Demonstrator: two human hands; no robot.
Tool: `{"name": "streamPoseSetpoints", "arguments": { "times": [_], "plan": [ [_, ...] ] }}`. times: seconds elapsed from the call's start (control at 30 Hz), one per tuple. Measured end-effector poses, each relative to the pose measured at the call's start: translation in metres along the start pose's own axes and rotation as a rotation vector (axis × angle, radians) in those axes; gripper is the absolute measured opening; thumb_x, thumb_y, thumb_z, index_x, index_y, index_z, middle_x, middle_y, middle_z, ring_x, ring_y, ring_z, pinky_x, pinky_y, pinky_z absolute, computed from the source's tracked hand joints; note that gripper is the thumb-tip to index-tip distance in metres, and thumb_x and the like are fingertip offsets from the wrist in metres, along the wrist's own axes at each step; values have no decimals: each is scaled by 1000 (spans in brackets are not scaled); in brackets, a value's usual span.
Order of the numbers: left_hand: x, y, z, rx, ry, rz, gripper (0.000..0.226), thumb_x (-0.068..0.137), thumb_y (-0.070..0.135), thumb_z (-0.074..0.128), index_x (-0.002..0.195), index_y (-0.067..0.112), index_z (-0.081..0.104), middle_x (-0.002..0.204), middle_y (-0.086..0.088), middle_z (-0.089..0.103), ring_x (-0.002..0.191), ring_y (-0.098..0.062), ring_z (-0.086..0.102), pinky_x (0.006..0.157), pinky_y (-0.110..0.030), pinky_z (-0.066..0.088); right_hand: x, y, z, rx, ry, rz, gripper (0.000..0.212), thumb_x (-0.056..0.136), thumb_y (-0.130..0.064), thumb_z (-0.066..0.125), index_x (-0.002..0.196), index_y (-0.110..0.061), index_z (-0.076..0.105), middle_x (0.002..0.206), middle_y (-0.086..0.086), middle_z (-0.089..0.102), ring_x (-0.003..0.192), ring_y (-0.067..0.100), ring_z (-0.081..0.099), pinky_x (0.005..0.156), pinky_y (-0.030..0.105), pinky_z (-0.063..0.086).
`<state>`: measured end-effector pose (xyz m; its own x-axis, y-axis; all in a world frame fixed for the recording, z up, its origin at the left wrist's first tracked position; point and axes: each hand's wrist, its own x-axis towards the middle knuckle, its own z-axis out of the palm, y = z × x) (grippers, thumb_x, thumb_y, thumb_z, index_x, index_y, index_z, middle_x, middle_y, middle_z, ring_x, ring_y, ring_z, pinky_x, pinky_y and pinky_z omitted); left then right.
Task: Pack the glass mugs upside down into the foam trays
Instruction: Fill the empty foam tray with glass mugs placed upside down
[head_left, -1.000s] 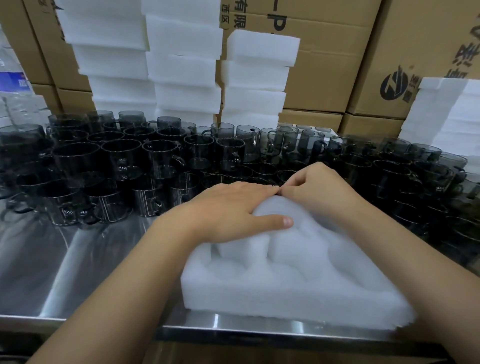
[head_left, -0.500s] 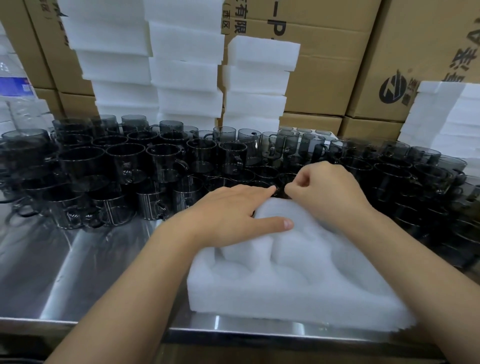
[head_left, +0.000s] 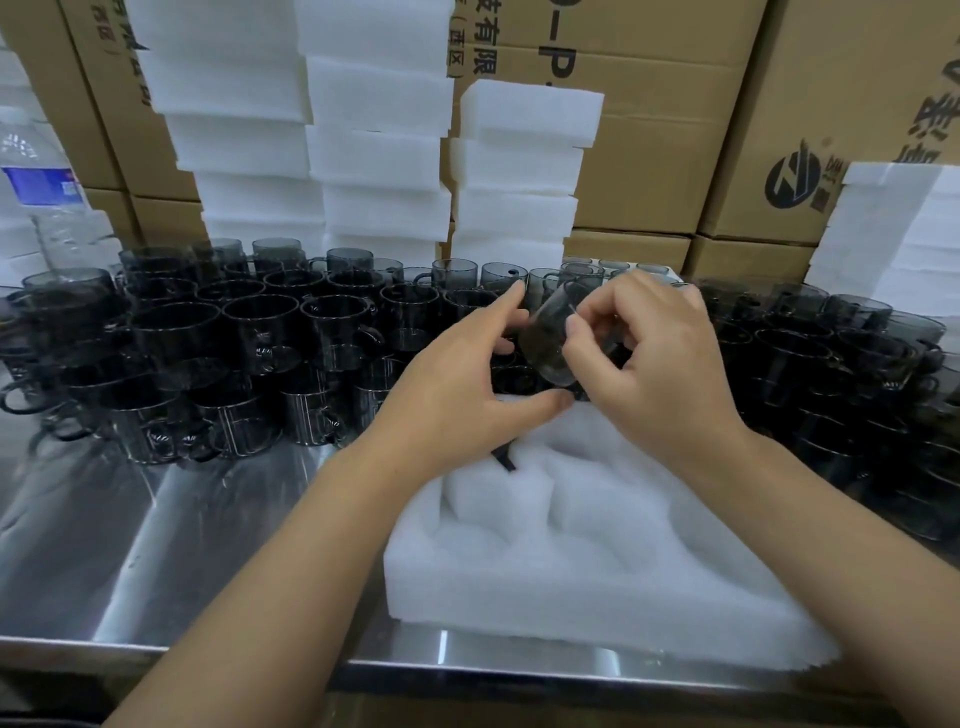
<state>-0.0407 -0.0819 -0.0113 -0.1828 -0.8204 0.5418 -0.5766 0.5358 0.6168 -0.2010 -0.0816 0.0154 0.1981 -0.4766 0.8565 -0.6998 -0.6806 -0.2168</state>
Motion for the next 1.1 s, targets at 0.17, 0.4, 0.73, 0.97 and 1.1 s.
{"name": "streamPoseSetpoints", "arguments": {
  "times": [0.17,0.4,0.73,0.97,1.1],
  "plan": [
    [21,6,-3,-531,-284,-61,74,65,15,74,133,23,46,112,5,64,88,-12,68,84,-27,49,1,-3,0,-16,-4,-174,23,85,-22,49,77,-4,61,74,0,55,74,23,49,74,38,32],
    [34,1,-1,-1309,-467,-268,45,63,8,58,105,12,45,83,-6,57,102,-32,41,93,-42,41,0,-1,0,-11,56,-222,19,78,-20,56,72,-5,65,81,5,60,78,25,50,75,32,27],
    [29,-1,-5,-1175,-304,-173,62,74,3,66,132,-4,45,116,-12,63,100,-20,64,91,-36,53,-3,-1,-5,125,-9,-123,16,73,-18,60,70,-4,66,115,-5,43,94,27,50,89,45,39],
    [29,-3,-5,-1200,-186,-225,64,76,3,62,137,4,44,123,-17,59,103,-21,64,82,-29,54,-3,0,-3,145,-86,-34,9,70,-14,64,76,-8,68,117,-8,41,97,27,49,94,38,36],
    [29,-6,-3,-1186,-85,-250,59,78,17,66,133,13,48,102,-4,71,97,-17,68,78,-31,56,-2,1,-3,176,-61,-23,23,71,-12,62,94,-8,67,111,-2,46,99,23,48,93,32,37]
  ]
}}
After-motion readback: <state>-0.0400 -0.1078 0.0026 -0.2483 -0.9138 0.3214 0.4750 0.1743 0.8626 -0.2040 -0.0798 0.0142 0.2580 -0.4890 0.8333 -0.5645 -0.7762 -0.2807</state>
